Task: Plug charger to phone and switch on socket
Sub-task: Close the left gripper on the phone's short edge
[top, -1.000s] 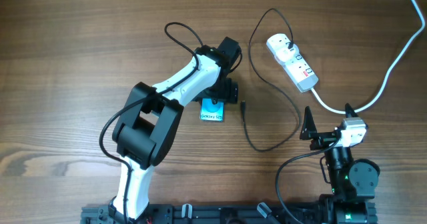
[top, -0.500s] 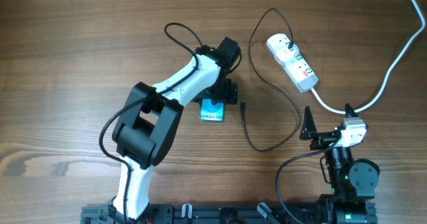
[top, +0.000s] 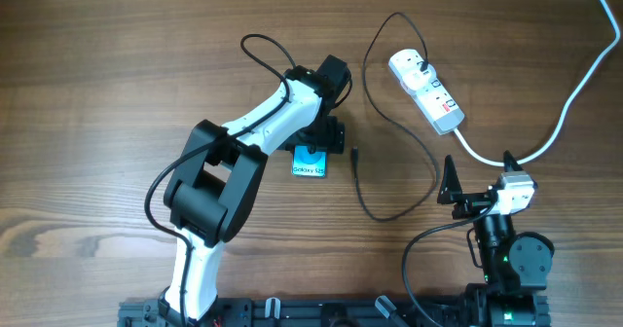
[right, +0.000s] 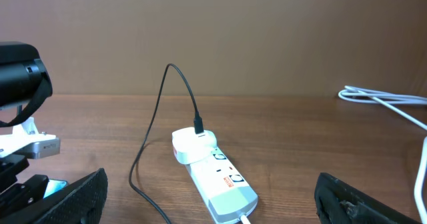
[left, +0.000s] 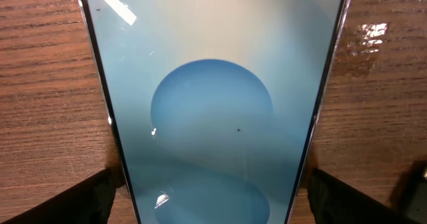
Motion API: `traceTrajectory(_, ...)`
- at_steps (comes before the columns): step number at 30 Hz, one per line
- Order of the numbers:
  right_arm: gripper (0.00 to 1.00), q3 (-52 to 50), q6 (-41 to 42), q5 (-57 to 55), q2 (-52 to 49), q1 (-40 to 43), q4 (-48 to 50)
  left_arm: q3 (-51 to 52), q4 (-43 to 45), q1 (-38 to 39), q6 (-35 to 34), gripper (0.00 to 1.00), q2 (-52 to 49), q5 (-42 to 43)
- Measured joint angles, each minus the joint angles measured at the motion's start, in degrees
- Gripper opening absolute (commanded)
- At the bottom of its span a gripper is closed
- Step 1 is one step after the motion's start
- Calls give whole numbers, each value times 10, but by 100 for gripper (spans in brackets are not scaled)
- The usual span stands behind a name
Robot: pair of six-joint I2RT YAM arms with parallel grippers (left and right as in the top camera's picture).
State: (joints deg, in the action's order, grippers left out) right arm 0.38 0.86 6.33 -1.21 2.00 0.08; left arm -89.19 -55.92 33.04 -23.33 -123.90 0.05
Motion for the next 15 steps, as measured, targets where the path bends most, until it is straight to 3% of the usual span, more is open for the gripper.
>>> traceTrajectory(6,100,0,0,0,0,0,0,0,0,0,2,83,0,0)
traceTrajectory(15,100,0,0,0,0,0,0,0,0,0,2,80,0,1)
